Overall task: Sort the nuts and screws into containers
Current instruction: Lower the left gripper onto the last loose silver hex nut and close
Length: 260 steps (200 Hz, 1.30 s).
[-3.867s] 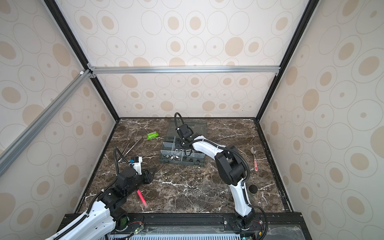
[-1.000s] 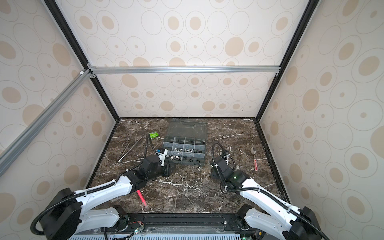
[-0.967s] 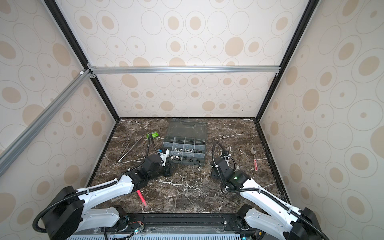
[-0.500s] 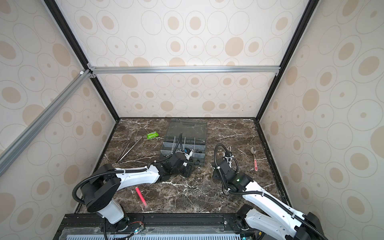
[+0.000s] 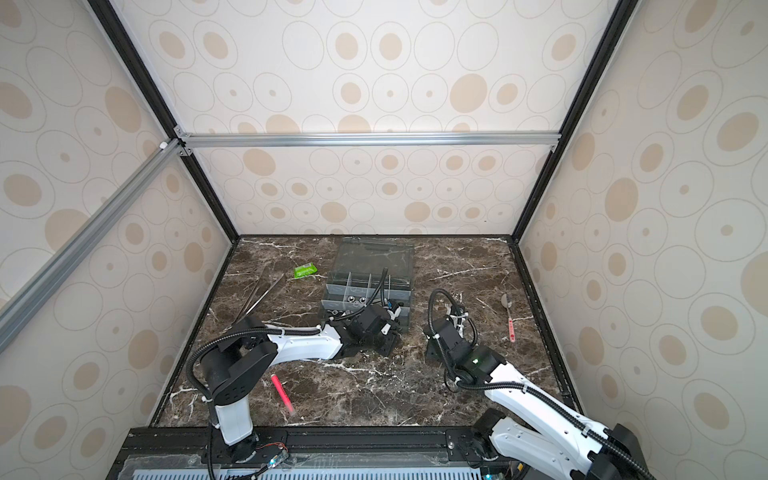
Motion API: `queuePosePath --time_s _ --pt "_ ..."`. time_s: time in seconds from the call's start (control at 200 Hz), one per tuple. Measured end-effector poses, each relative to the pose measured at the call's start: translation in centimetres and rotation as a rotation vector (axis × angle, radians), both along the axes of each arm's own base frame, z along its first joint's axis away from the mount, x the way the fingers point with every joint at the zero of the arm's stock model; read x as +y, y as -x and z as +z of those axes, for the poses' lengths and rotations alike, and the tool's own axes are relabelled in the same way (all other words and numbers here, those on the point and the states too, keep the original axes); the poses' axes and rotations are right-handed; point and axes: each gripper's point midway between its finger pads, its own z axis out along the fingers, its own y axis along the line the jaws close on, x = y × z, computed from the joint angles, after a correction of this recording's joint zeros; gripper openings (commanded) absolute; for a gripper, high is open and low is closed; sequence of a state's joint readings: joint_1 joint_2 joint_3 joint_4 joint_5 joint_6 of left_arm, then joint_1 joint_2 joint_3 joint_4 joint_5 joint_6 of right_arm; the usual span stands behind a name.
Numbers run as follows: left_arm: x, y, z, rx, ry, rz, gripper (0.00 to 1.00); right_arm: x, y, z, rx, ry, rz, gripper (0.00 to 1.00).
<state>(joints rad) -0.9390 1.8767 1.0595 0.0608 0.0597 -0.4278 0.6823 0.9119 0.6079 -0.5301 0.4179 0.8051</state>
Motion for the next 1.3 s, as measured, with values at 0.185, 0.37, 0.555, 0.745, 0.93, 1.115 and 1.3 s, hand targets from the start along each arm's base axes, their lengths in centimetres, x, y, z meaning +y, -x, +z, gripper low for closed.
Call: queuePosePath --time_s 0.185,0.37,0.555,0.745,0.93,1.115,1.3 --pt "-0.1 -0.3 -0.7 -0.005 -0.023 -0.002 0.45 0.0 0.0 -0.1 0.003 -0.003 -0.001 0.50" --pt "-0.4 -0.7 -1.3 -0.011 -0.049 -0.004 0.44 0.0 0.0 -0.1 0.002 -0.008 -0.005 0.50" --pt "-0.6 -0.9 -1.7 -0.016 -0.063 -0.005 0.42 0.1 0.0 -0.2 0.004 -0.013 -0.007 0.50" --pt "-1.2 -1.3 -1.7 -0.025 -0.064 -0.004 0.39 0.1 0.1 -0.2 0.005 -0.017 -0.012 0.50" --pt "-1.6 -1.3 -1.8 -0.039 -0.072 -0.004 0.34 0.0 0.1 -0.2 0.006 -0.016 -0.012 0.50" --pt "-1.5 -1.5 -2.0 -0.064 -0.094 0.006 0.28 -0.1 0.1 -0.2 0.005 -0.011 -0.016 0.50" --pt "-1.4 -1.7 -2.1 -0.106 -0.122 0.022 0.23 -0.2 0.2 -0.3 0.009 -0.007 -0.020 0.50"
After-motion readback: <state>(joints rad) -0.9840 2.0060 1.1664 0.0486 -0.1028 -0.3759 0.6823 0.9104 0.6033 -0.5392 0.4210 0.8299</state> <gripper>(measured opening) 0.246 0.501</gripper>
